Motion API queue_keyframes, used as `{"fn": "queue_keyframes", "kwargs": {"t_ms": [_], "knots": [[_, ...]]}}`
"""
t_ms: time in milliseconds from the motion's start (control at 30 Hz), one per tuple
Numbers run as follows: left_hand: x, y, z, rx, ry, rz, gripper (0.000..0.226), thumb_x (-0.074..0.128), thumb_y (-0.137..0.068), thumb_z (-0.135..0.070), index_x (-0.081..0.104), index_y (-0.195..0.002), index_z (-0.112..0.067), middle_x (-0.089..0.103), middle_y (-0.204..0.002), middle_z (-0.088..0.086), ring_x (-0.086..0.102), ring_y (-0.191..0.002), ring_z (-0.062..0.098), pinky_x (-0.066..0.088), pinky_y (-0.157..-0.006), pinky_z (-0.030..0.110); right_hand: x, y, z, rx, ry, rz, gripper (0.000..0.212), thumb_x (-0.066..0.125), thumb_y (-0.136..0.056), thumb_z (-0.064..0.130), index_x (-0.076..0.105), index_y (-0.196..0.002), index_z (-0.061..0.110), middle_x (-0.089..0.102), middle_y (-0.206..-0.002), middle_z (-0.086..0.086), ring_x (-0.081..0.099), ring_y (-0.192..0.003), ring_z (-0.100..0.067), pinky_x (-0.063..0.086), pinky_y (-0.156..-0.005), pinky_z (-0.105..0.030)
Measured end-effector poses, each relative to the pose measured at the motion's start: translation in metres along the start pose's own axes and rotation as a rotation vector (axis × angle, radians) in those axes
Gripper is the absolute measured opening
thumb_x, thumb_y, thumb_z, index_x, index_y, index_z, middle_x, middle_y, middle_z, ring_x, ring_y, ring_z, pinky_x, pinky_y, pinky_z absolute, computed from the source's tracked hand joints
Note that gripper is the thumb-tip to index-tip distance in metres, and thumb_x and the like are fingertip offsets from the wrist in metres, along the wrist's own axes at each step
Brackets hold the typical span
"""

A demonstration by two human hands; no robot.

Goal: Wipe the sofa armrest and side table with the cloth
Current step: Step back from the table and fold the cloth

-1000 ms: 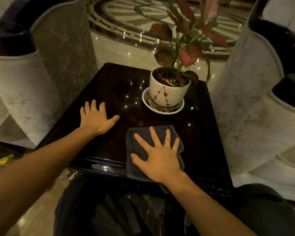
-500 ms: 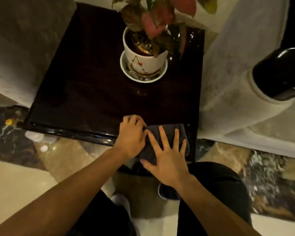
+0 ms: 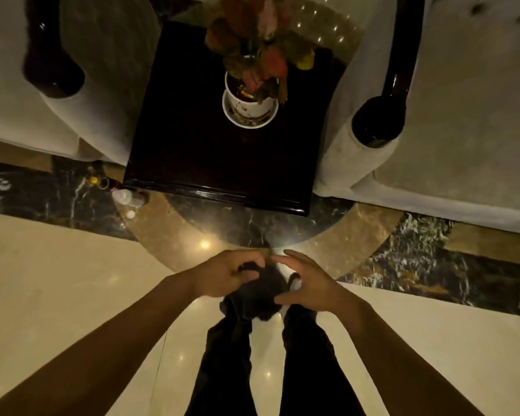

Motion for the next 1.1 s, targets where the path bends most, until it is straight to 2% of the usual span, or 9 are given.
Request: {"fn": "queue_keyframes", "kwargs": {"t_ms": [100,200,300,400,500,733,833,933,1100], "knots": [[0.004,-0.002,-0.016,-0.033,0.087,0.038,0.015,0.057,-0.095,-0.004,0.063,-0.103,-0.015,0.058,-0.099,-0.003,0.059,-0.099,0.022,0.049,-0.091,0.036,-0.012,-0.008,-0.009,0.028,-0.203,0.052,0.056,0.087,-0.072,0.014,0.064,-0.106,0.052,0.059,-0.123,0.012,0.057,-0.115,-0.012,0.048,-0.096,-0.022],[0.027,-0.018,-0.021,-0.022,0.141,-0.004,0.013,0.059,-0.094,-0.001,0.065,-0.105,-0.004,0.06,-0.098,-0.005,0.059,-0.094,0.014,0.048,-0.089,0.031,-0.015,-0.011,-0.031,0.041,-0.163,0.183,0.057,0.085,-0.076,0.012,0.061,-0.123,0.032,0.067,-0.118,-0.003,0.064,-0.109,-0.021,0.054,-0.093,-0.035],[0.035,-0.026,-0.021,-0.068,0.144,-0.175,0.013,0.062,-0.093,-0.005,0.066,-0.102,-0.012,0.063,-0.099,-0.004,0.059,-0.098,0.012,0.049,-0.087,0.03,-0.021,0.002,-0.051,0.045,0.102,0.218,0.049,0.087,-0.074,0.021,0.065,-0.118,0.02,0.065,-0.102,0.006,0.063,-0.097,-0.017,0.05,-0.076,-0.023],[0.036,-0.022,-0.034,-0.094,0.09,-0.399,0.013,0.066,-0.09,-0.006,0.068,-0.096,-0.017,0.063,-0.101,0.0,0.06,-0.1,0.02,0.05,-0.089,0.03,-0.05,0.031,-0.056,0.037,0.13,0.018,0.04,0.089,-0.071,0.022,0.067,-0.105,0.016,0.053,-0.091,0.013,0.056,-0.088,-0.013,0.042,-0.067,-0.012],[0.044,-0.014,-0.05,-0.126,0.151,-0.481,0.015,0.066,-0.089,-0.005,0.07,-0.101,-0.012,0.065,-0.106,0.008,0.064,-0.099,0.025,0.053,-0.093,0.038,-0.075,0.059,-0.057,0.046,0.069,-0.148,0.035,0.087,-0.074,0.019,0.058,-0.093,0.018,0.048,-0.088,0.01,0.051,-0.083,-0.015,0.038,-0.063,-0.012],[0.041,-0.01,-0.072,-0.159,0.233,-0.674,0.017,0.065,-0.09,-0.004,0.073,-0.103,-0.013,0.072,-0.104,0.007,0.067,-0.099,0.023,0.053,-0.095,0.044,-0.086,0.091,-0.068,0.357,-0.635,-0.131,0.022,0.08,-0.085,0.019,0.061,-0.097,0.02,0.069,-0.089,-0.008,0.066,-0.063,-0.013,0.045,-0.048,-0.023],[0.035,-0.012,-0.056,-0.188,0.21,-0.807,0.017,0.065,-0.091,-0.008,0.073,-0.104,-0.015,0.073,-0.101,0.003,0.068,-0.095,0.017,0.055,-0.093,0.039,-0.082,0.081,-0.083,0.529,-0.811,-0.186,0.048,0.081,-0.077,0.051,0.062,-0.114,0.027,0.07,-0.107,-0.012,0.071,-0.084,-0.024,0.054,-0.058,-0.03],[0.021,-0.019,-0.039,-0.253,0.107,-0.872,0.015,0.064,-0.093,-0.015,0.072,-0.106,-0.015,0.073,-0.101,0.004,0.067,-0.092,0.018,0.055,-0.092,0.036,-0.066,0.056,-0.092,0.77,-0.818,-0.137,0.074,0.063,-0.079,0.073,0.058,-0.12,0.012,0.064,-0.119,-0.017,0.064,-0.106,-0.035,0.057,-0.06,-0.034],[-0.012,-0.024,-0.023,-0.291,0.079,-0.803,0.013,0.063,-0.093,-0.018,0.071,-0.102,-0.021,0.072,-0.097,0.0,0.064,-0.089,0.012,0.05,-0.087,0.021,-0.039,0.011,-0.07,0.805,-1.109,-0.115,0.045,0.073,-0.088,0.039,0.069,-0.11,0.001,0.073,-0.104,-0.022,0.072,-0.087,-0.031,0.057,-0.065,-0.036]]}}
Point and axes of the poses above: each hand's wrist, its own y-axis away from the middle knuckle, its own x-axis out of the palm, z = x × y, the point moved 7 cm from there along -y, towards the middle knuckle
